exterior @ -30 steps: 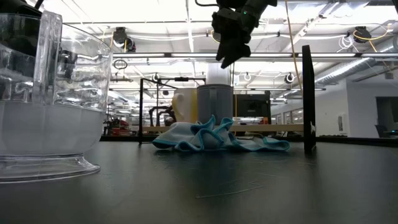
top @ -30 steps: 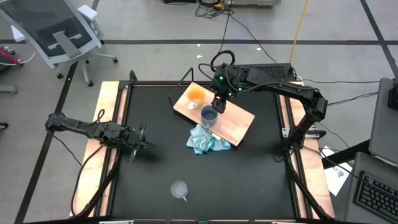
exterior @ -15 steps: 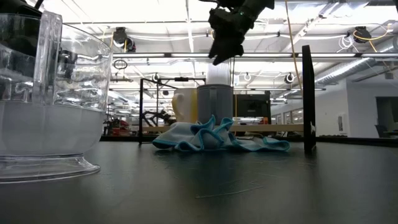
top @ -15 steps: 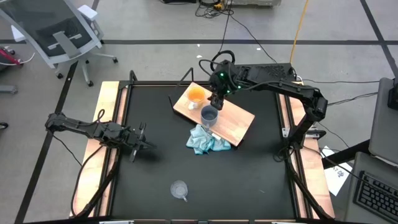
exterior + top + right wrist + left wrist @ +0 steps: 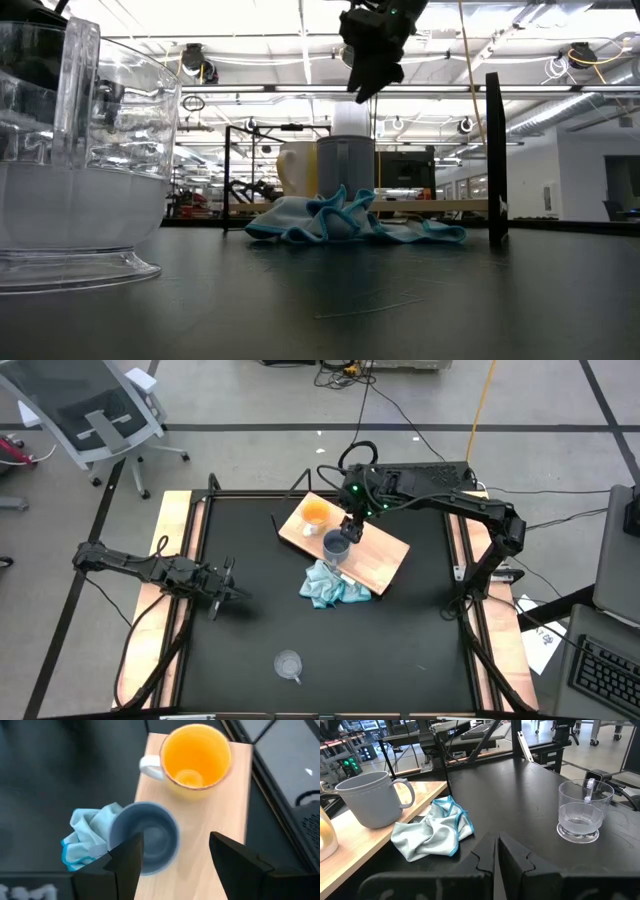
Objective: Stack small to large cups/mugs on shelf
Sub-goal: Adjust the position of the gray mug
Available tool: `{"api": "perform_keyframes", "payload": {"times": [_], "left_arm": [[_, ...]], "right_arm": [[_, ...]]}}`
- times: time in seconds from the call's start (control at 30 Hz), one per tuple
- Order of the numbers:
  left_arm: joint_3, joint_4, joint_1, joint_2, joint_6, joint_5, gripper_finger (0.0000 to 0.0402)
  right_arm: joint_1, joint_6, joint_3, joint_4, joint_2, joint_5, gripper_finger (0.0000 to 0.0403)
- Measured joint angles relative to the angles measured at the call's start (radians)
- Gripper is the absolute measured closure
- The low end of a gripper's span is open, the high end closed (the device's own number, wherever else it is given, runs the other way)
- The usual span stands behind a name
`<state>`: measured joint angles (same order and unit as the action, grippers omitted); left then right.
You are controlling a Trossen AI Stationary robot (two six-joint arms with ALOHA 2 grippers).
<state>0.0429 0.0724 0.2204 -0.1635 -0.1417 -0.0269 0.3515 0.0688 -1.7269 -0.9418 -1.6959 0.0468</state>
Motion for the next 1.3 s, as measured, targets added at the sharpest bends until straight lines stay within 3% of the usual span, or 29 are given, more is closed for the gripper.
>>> {"api": "perform_keyframes", "payload": {"times": [0.57, 0.93, 1.3], "left_arm": [[0.000, 0.000, 0.000, 0.000, 0.038, 0.000, 0.0378], [0.000, 0.001, 0.000, 0.000, 0.023, 0.000, 0.0378], [0.000, 0.000, 0.000, 0.000, 0.024, 0.000, 0.0378]], "right_arm": [[0.005, -0.003, -0.260, -0.232, -0.260, 0.002, 0.0186], [0.007, -0.031, -0.261, -0.269, -0.267, 0.002, 0.0186], [-0.014, -0.168, -0.261, -0.266, -0.267, 0.006, 0.0186]]}}
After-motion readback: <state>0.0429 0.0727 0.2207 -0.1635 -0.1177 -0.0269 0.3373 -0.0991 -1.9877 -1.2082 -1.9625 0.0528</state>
